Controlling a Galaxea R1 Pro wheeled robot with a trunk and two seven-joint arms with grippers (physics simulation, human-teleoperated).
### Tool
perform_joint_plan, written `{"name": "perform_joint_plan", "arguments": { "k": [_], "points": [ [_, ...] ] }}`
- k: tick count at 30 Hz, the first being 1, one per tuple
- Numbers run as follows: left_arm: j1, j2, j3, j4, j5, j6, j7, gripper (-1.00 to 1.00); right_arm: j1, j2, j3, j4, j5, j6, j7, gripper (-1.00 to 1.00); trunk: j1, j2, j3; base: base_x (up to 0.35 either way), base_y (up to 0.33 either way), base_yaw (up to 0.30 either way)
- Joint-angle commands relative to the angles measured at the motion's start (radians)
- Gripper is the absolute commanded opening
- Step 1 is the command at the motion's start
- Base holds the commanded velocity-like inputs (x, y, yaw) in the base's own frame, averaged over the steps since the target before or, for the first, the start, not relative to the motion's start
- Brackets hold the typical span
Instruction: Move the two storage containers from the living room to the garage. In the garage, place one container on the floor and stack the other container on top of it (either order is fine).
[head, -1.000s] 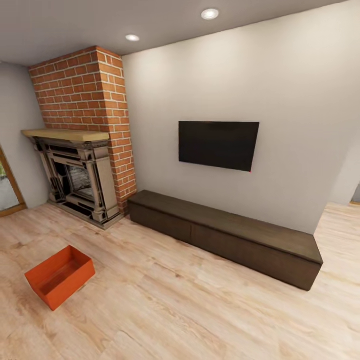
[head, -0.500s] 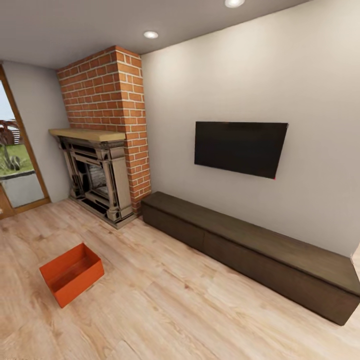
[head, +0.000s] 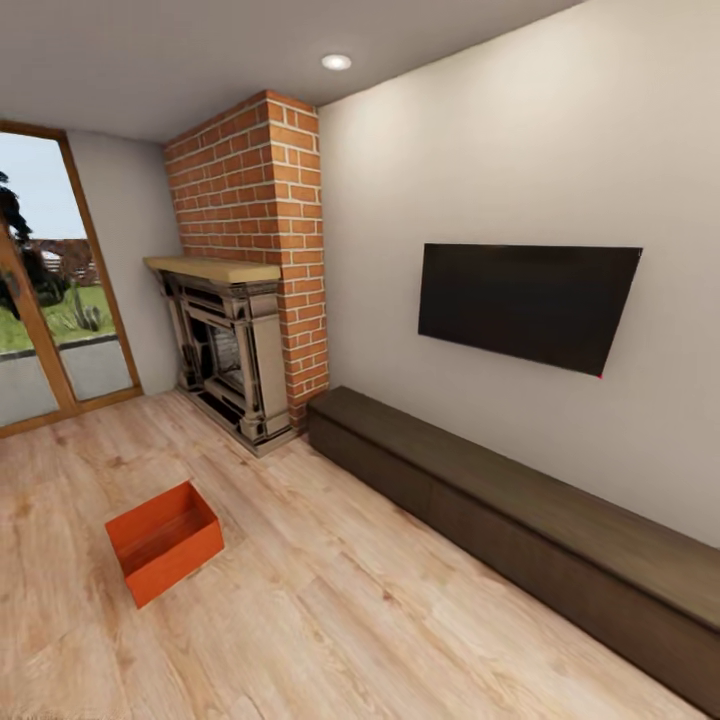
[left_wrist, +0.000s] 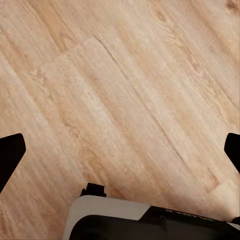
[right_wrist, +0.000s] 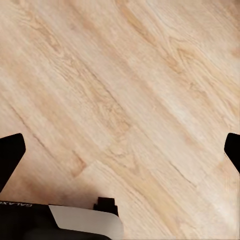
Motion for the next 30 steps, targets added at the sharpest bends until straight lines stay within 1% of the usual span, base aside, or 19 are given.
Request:
{"name": "perform_joint_plan", "arguments": {
  "k": [1, 4, 14, 30],
  "points": [
    [-0.001, 0.000, 0.007, 0.003, 0.003, -0.004, -0.008, 1.00, 0.000, 0.000, 0.007, 0.001, 0.001, -0.002, -0.002, 1.00, 0.001, -0.001, 0.000, 0.222, -0.144, 0.247],
    [-0.001, 0.000, 0.007, 0.003, 0.003, -0.004, -0.008, 1.00, 0.000, 0.000, 0.006, 0.001, 0.002, -0.002, -0.002, 1.00, 0.001, -0.001, 0.000, 0.141, -0.057, 0.247],
    [-0.001, 0.001, 0.007, 0.003, 0.004, -0.005, -0.008, 1.00, 0.000, -0.001, 0.006, 0.001, 0.002, -0.002, -0.002, 1.00, 0.001, -0.001, 0.000, 0.049, -0.007, 0.250],
    [-0.001, 0.002, 0.007, 0.003, 0.006, -0.004, -0.008, 1.00, 0.000, -0.001, 0.006, 0.001, 0.002, -0.002, -0.002, 1.00, 0.001, -0.001, 0.000, 0.305, 0.000, 0.258]
  ]
}}
